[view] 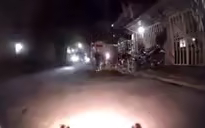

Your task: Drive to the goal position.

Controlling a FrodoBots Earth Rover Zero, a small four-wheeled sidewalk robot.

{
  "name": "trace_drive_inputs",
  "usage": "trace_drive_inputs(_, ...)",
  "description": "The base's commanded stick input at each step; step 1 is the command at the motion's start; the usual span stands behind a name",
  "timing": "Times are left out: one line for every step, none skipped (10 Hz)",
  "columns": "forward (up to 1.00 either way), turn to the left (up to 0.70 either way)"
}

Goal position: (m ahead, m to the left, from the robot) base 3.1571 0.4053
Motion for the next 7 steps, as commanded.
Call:
trace_drive_inputs(0.85,0.00)
trace_drive_inputs(0.85,0.00)
trace_drive_inputs(0.85,0.00)
trace_drive_inputs(0.85,0.00)
trace_drive_inputs(0.85,0.00)
trace_drive_inputs(0.85,0.04)
trace_drive_inputs(0.85,0.16)
